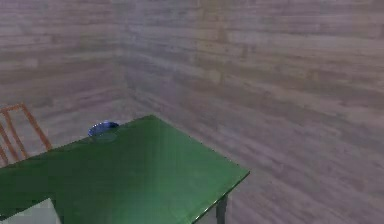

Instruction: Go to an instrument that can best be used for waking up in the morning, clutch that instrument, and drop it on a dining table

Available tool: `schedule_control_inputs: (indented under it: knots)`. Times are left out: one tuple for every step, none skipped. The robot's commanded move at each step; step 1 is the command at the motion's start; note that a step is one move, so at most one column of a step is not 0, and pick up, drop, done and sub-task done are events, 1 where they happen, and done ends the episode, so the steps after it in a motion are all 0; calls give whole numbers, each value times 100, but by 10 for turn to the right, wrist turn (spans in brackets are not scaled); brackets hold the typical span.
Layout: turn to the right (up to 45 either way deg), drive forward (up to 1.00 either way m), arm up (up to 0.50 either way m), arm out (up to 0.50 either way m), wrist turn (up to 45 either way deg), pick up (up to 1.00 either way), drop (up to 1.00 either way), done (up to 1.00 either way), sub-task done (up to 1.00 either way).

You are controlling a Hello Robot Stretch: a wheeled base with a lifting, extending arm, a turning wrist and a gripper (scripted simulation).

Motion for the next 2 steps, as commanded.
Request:
schedule_control_inputs:
  knots:
    - [60, 0, 0, 0, 0, 0, 0, 0, 0]
    - [-450, 0, 0, 0, 0, 0, 0, 0, 0]
